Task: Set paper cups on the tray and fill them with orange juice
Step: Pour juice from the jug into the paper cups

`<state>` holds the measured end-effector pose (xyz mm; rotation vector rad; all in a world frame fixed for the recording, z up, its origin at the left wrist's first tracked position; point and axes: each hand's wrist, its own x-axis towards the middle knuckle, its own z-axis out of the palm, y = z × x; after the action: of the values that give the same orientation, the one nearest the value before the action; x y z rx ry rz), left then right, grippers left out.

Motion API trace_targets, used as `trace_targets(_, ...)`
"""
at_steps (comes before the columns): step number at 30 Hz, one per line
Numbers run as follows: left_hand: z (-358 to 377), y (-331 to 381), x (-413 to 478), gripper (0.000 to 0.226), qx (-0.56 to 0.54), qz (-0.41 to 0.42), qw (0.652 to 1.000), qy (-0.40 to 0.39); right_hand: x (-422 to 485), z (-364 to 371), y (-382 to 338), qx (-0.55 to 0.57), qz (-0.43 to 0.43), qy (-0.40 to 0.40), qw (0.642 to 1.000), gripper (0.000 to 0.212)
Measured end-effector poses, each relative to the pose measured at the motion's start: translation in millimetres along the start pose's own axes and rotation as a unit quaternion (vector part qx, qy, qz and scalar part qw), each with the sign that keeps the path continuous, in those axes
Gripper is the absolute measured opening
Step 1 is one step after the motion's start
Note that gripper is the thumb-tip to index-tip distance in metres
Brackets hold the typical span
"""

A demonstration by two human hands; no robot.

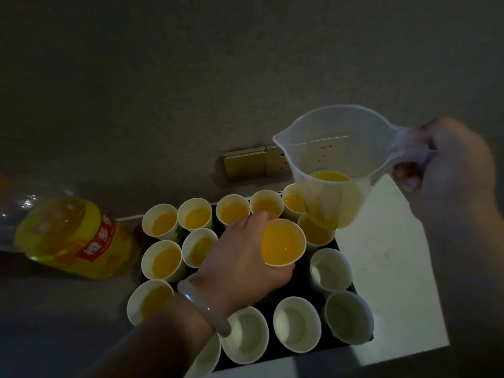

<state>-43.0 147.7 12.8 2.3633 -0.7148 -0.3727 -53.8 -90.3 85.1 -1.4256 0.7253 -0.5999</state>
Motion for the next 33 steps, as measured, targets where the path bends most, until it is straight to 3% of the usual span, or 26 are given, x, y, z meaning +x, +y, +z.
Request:
trace_targets(5,12,1,3,0.059,-0.018,0.033,0.999,-0.026,1,-5,0,-0.004,0.009,0.002,1.000,0.022)
trace_targets(22,37,-13,19,0.078,0.120,0.096,0.973,-0.171,-6,-8,1,-0.009,0.016,0.017,1.000,0.023)
trace_targets(33,34,-24,32,0.075,0.191,0.159,0.948,-0.197,-10,-6,-1,0.006,0.034,0.020,0.999,0.023)
